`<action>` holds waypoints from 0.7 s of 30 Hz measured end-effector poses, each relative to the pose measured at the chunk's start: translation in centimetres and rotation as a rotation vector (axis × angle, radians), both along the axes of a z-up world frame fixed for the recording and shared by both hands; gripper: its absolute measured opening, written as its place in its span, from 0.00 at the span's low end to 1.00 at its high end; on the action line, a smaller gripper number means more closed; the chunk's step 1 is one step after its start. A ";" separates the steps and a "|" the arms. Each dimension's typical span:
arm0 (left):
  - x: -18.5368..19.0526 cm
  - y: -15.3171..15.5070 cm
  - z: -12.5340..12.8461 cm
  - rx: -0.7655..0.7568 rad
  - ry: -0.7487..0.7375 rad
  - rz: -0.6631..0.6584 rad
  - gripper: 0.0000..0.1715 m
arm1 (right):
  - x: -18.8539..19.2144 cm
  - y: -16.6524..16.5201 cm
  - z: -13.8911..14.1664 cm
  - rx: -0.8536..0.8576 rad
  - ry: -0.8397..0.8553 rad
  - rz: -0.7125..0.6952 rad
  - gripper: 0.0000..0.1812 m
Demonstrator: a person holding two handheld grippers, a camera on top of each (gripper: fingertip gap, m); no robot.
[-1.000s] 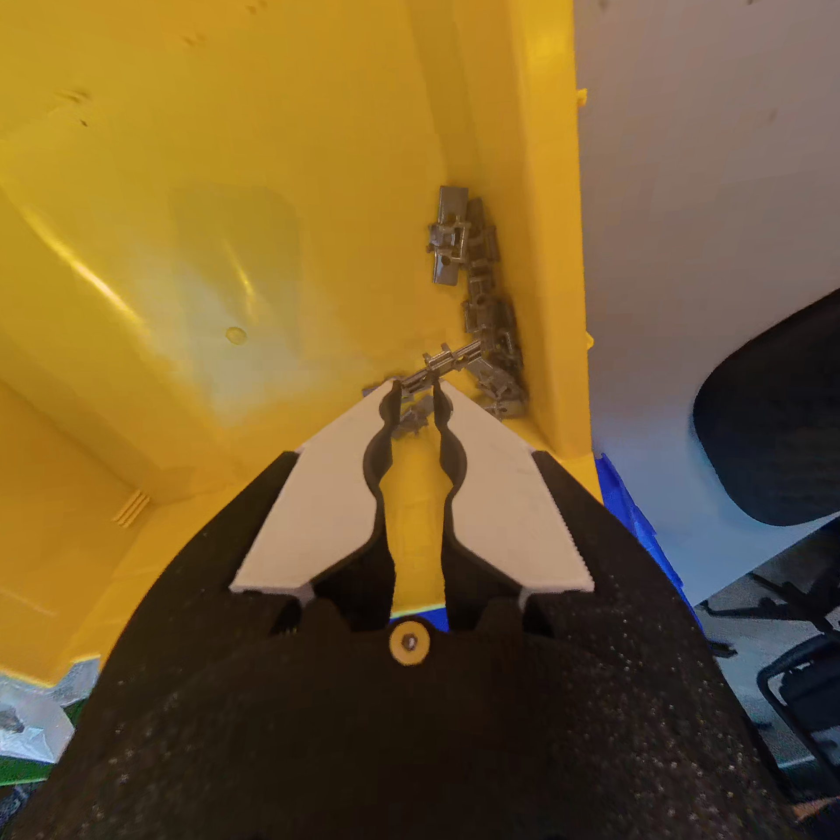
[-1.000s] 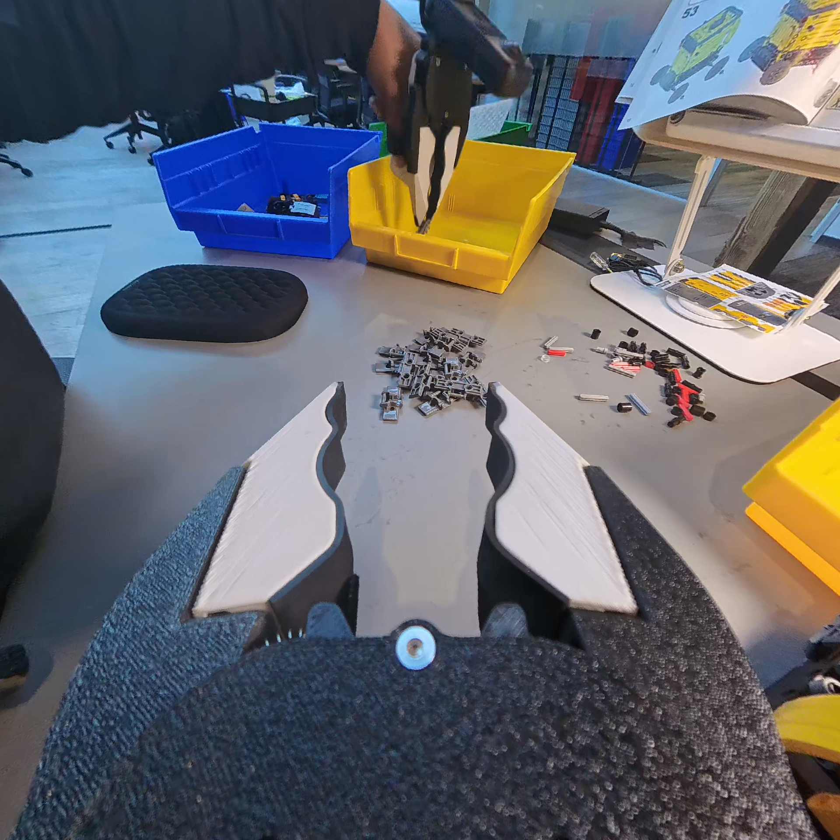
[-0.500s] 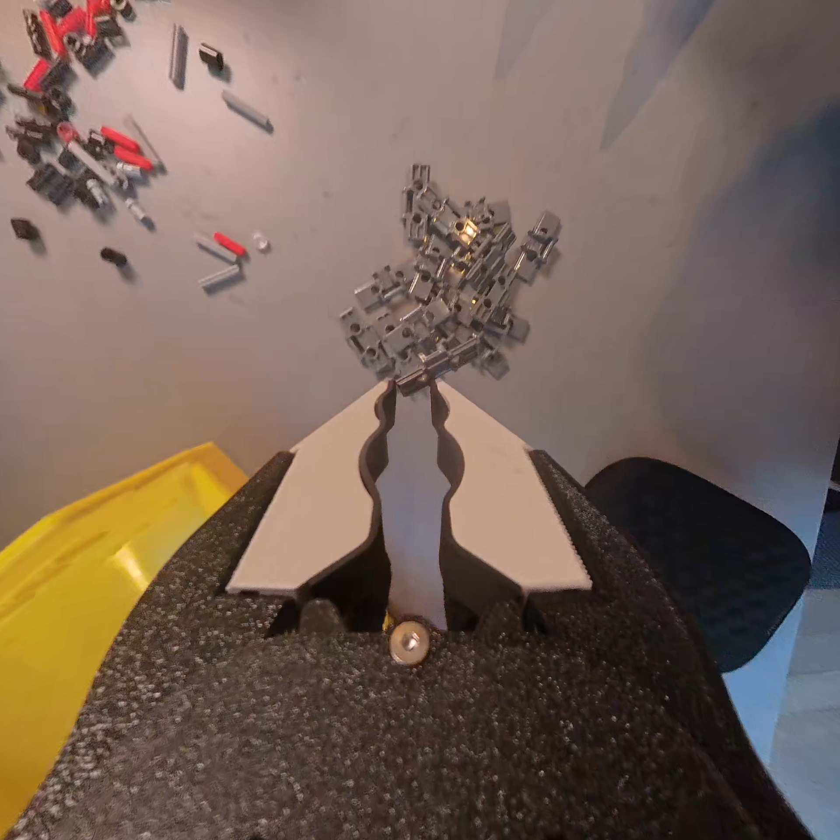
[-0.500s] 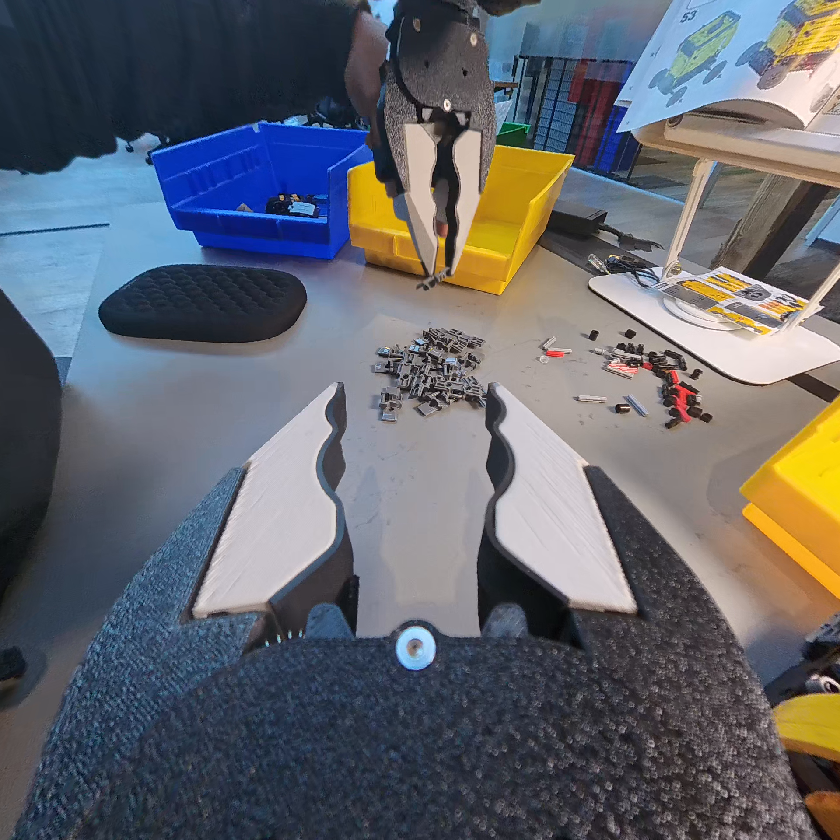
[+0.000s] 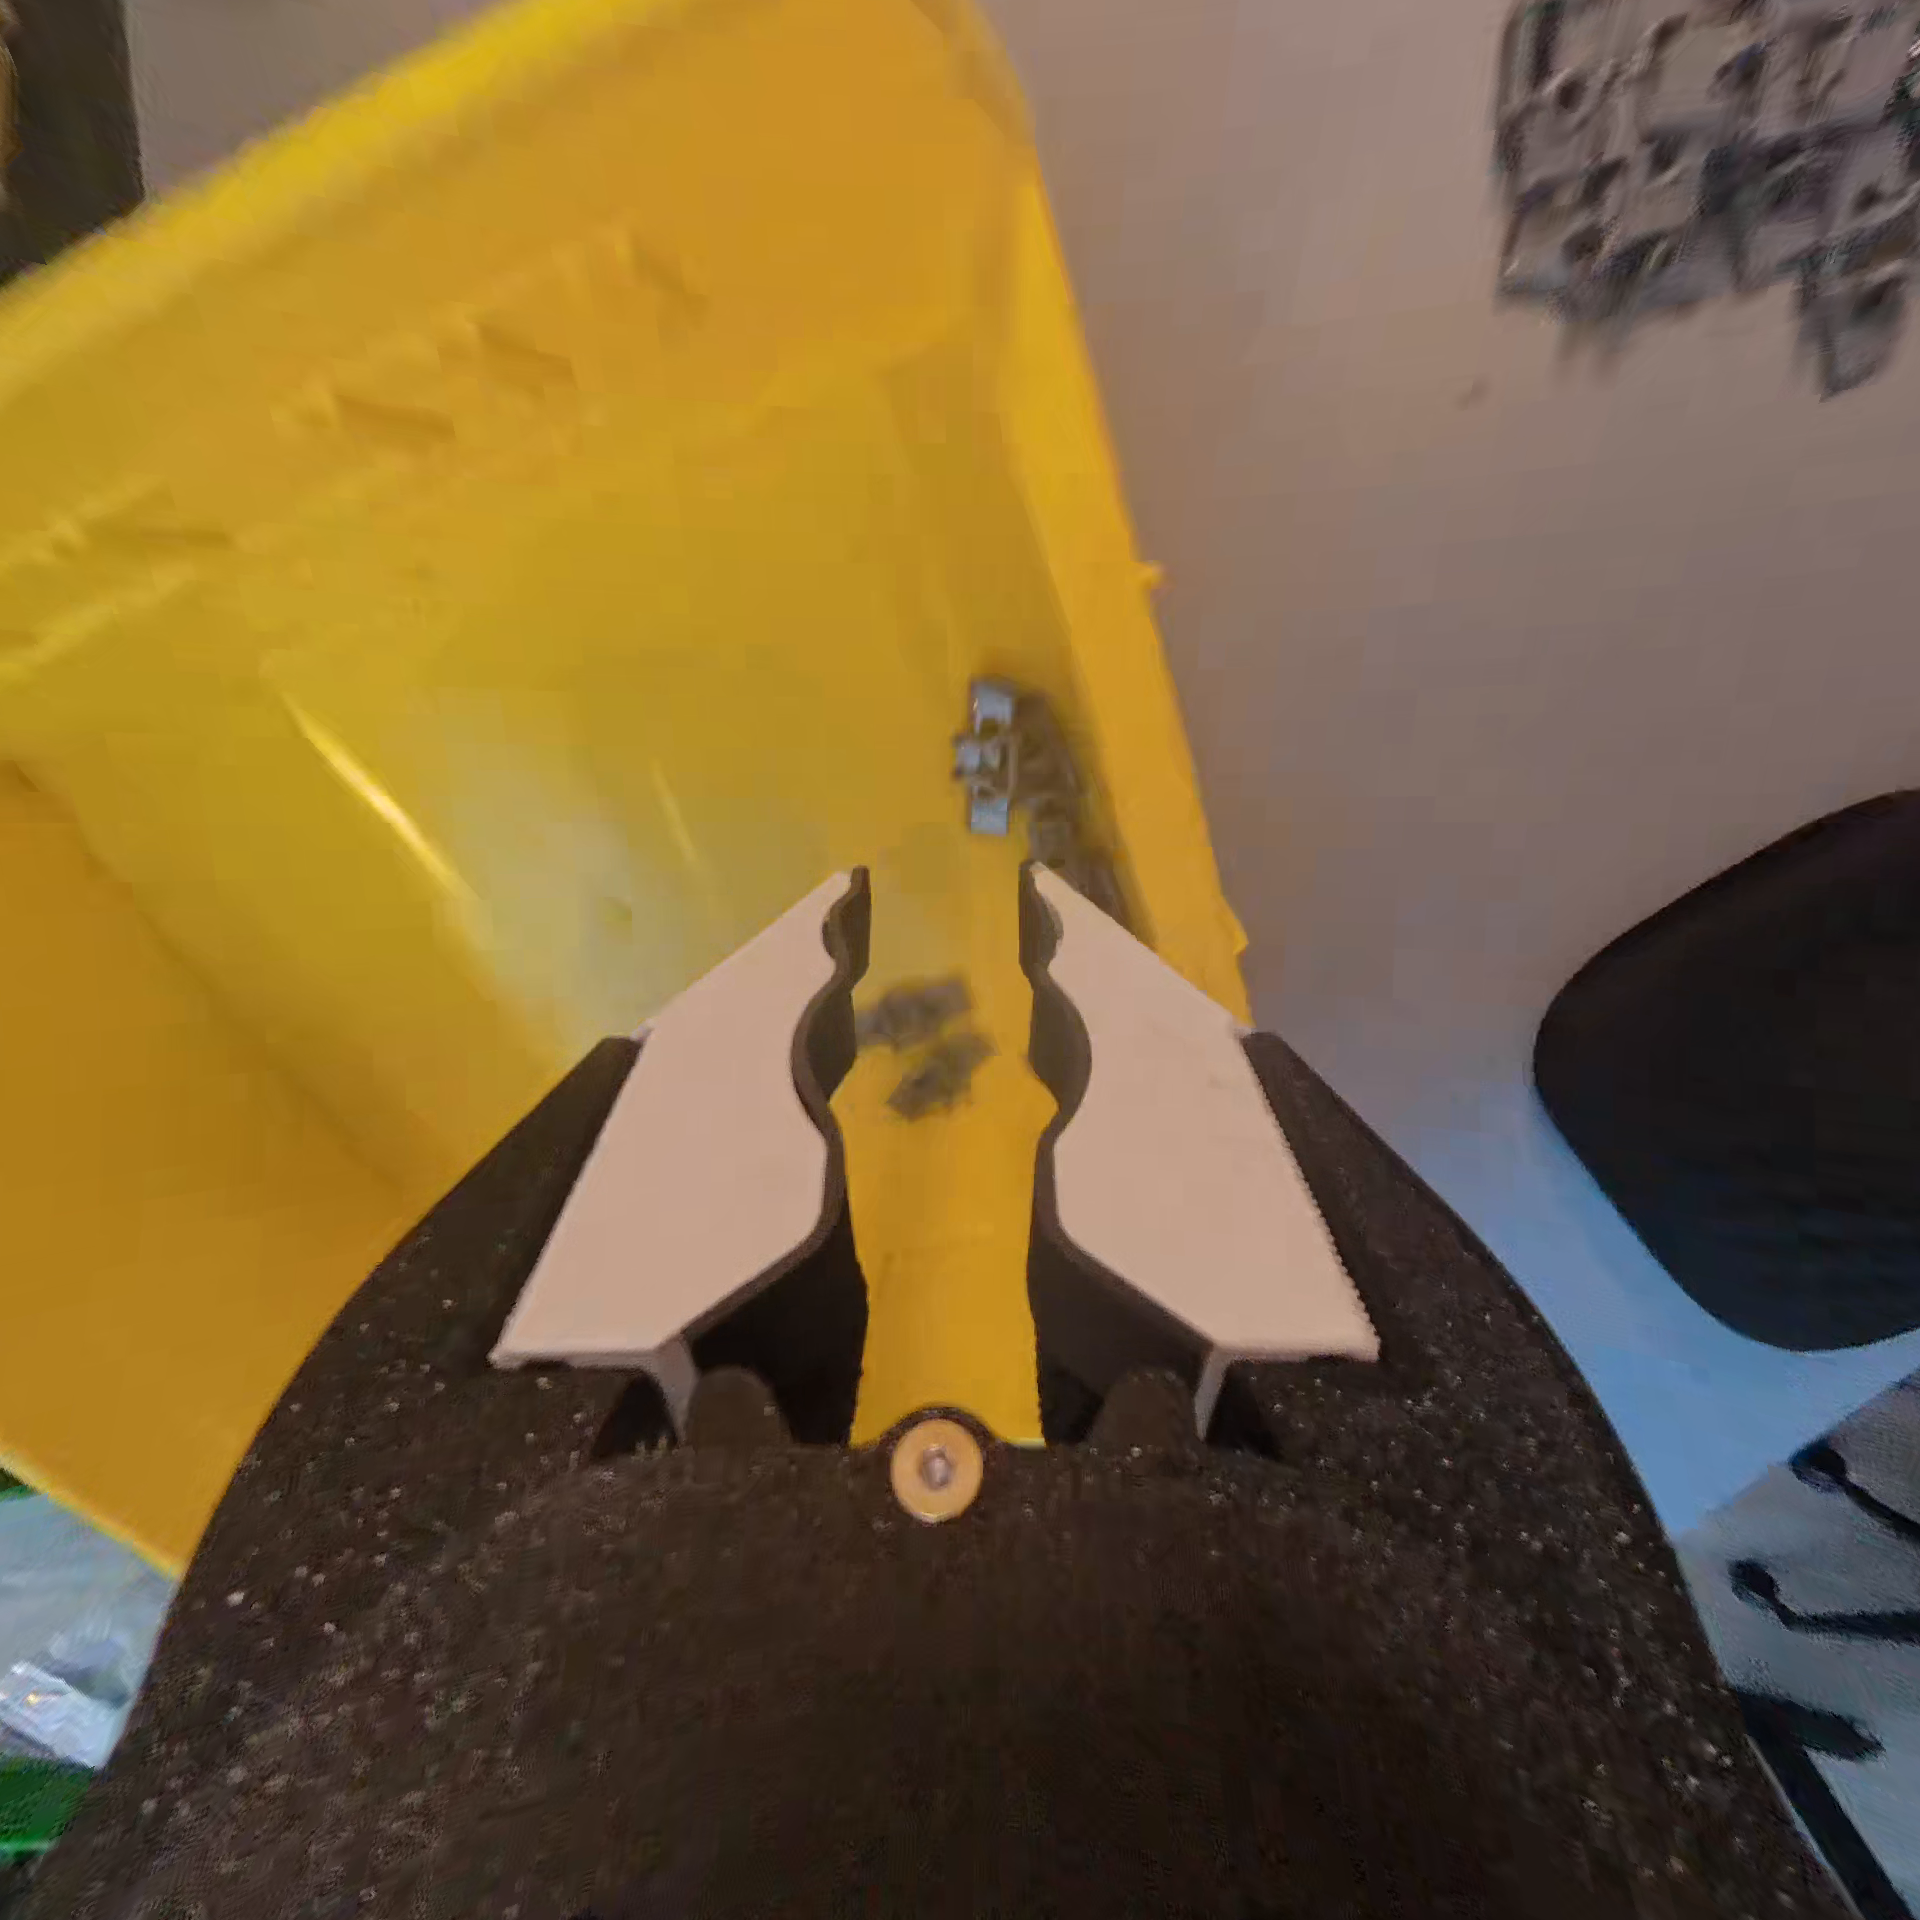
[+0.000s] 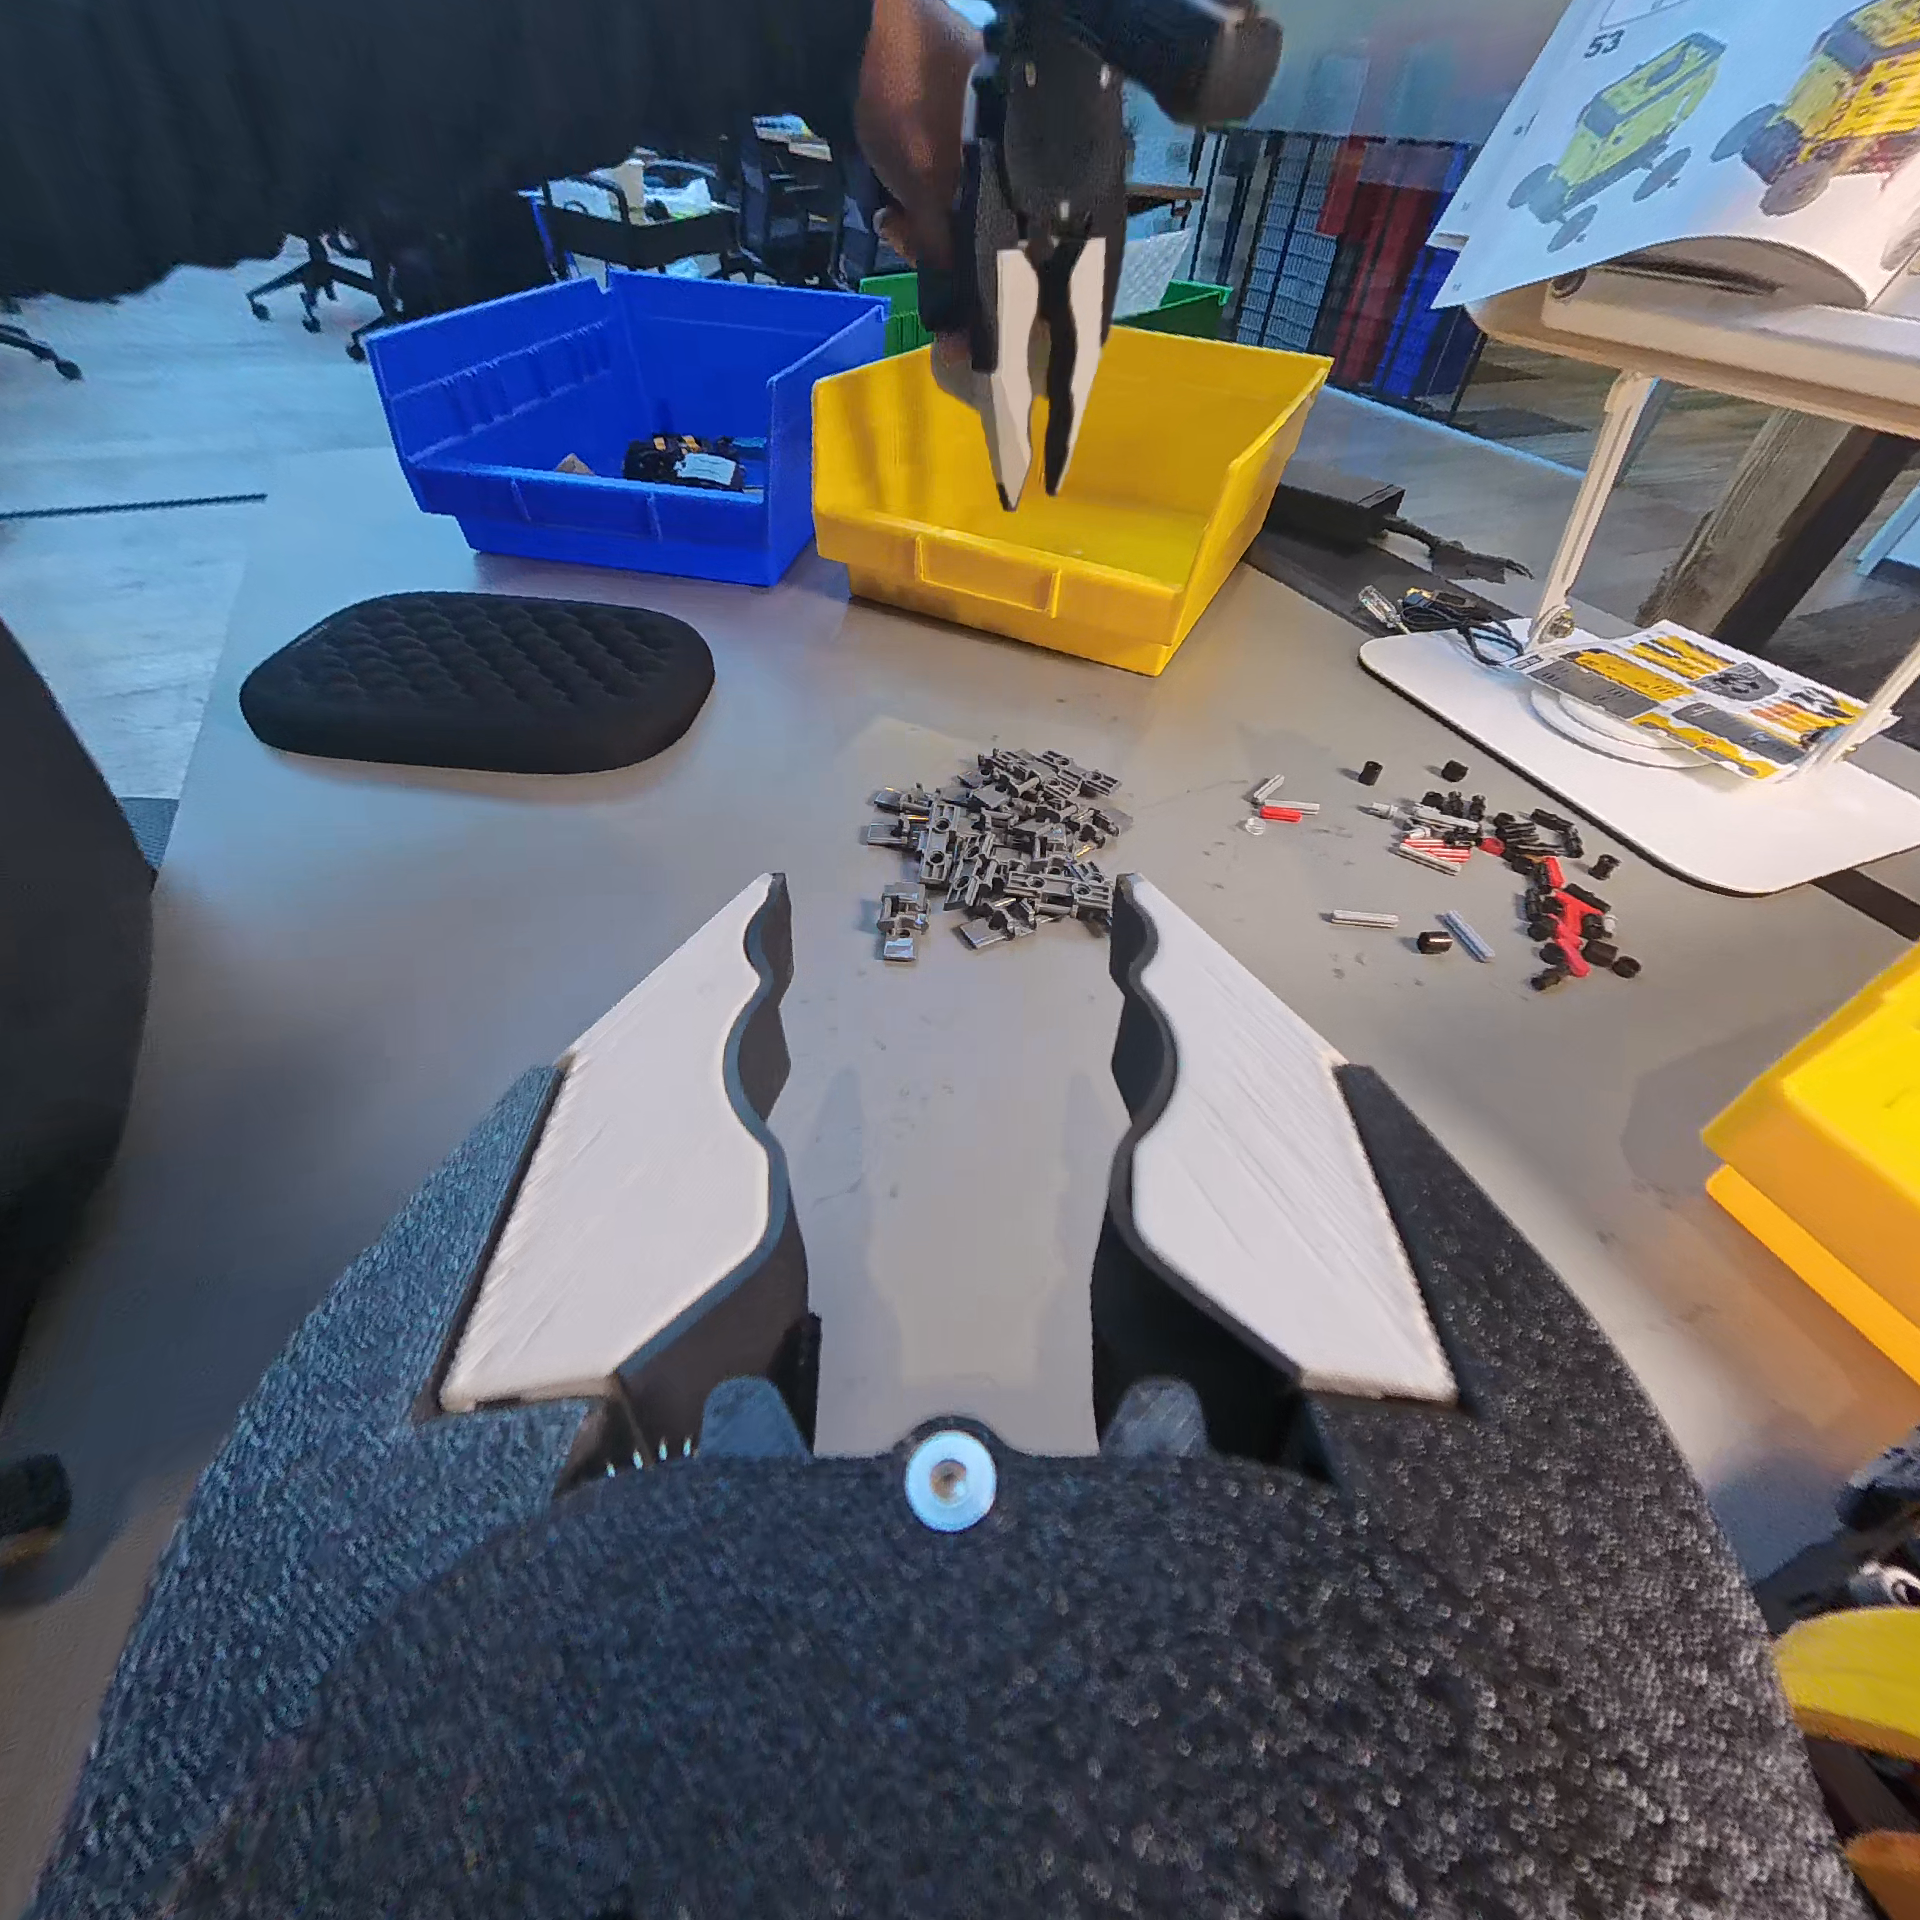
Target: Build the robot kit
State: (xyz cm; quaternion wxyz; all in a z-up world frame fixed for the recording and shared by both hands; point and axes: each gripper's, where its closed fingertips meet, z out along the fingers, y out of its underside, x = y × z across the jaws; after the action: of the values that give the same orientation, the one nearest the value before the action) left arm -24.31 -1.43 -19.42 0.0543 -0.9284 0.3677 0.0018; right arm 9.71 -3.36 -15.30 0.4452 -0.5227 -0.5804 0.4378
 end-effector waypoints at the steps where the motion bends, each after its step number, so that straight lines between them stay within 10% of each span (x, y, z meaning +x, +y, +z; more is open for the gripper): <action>1: -1.4 -0.5 -0.7 -0.036 0.017 0.035 0.16 | 0.0 0.0 0.0 -0.001 -0.001 0.000 0.34; 13: -6.0 -3.9 -5.2 -0.299 0.114 0.108 0.11 | 0.0 0.4 0.0 -0.024 0.004 -0.012 0.34; 21: -4.0 -2.2 -2.3 -0.159 0.077 0.035 0.08 | 0.0 0.3 0.0 -0.022 0.003 -0.010 0.34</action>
State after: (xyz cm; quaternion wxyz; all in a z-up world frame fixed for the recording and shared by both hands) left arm -28.30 -3.60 -21.76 -0.0340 -0.9353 0.3520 0.0091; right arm 9.71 -3.04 -15.32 0.4423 -0.5298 -0.5725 0.4427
